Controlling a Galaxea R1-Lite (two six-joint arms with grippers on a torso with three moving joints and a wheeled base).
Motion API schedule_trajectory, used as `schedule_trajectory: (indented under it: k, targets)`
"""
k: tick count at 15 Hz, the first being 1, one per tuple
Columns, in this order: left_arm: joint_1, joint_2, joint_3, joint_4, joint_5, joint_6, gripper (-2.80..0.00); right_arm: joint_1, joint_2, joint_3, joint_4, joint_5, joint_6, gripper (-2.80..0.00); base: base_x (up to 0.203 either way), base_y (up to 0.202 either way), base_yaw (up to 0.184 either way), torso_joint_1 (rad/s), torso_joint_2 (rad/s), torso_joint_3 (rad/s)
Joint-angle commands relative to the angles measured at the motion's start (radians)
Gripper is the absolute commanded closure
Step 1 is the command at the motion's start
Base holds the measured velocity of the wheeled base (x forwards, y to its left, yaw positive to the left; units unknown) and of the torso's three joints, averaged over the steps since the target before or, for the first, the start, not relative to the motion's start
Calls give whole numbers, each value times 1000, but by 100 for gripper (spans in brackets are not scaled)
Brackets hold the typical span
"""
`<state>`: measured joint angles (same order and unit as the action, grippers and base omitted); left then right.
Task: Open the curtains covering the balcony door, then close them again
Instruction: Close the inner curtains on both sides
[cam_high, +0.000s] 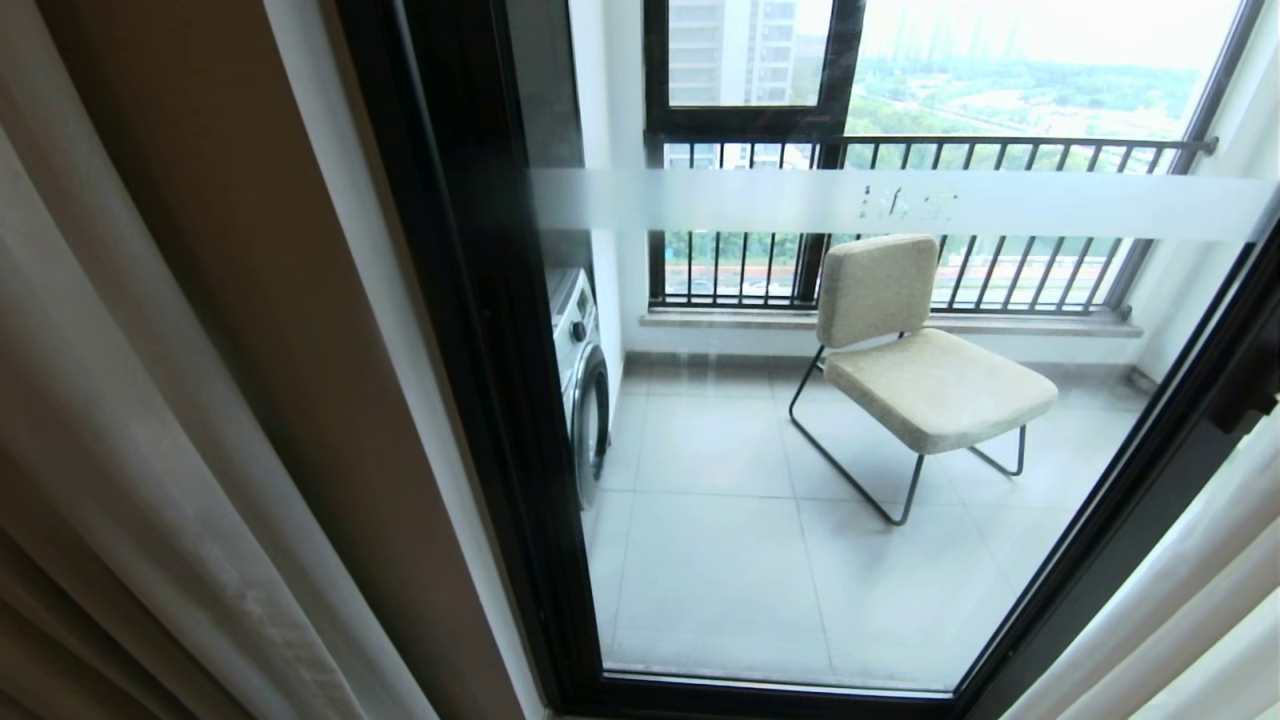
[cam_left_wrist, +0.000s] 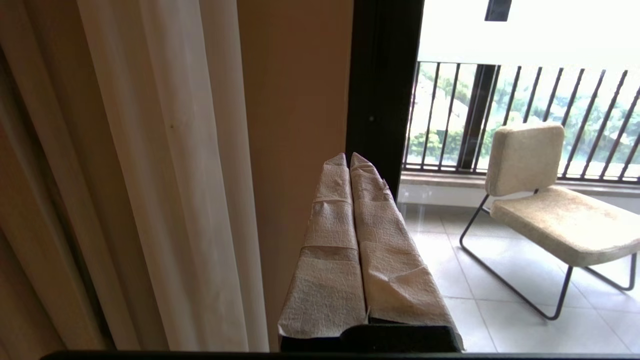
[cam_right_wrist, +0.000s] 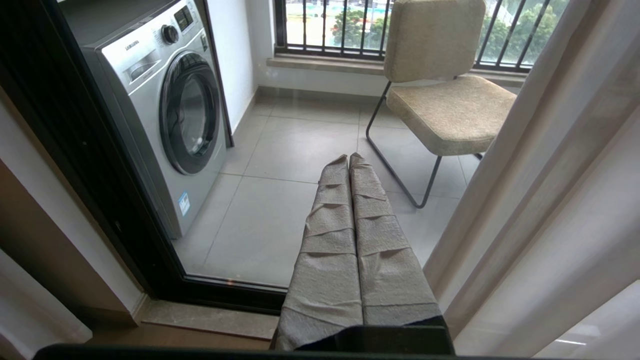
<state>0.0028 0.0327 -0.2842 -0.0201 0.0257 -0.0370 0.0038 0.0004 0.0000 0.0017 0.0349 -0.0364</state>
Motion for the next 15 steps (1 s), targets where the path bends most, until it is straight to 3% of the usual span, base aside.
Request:
schedule_trajectory:
  k: [1,6,9,15]
  targets:
    - [0,72,-33,-2,0,0,0,1,0,0,0,0,0,0,0,0,0,0,0,0]
    - [2,276,-151,-7,13,2,0,-1,0,0,0,0,0,0,0,0,0,0,0,0]
    - [5,433,-264,-9,58,3,0,1,0,0,0,0,0,0,0,0,0,0,0,0]
    - [14,769,-569,-9,375,5,0,1,0,0,0,0,0,0,0,0,0,0,0,0]
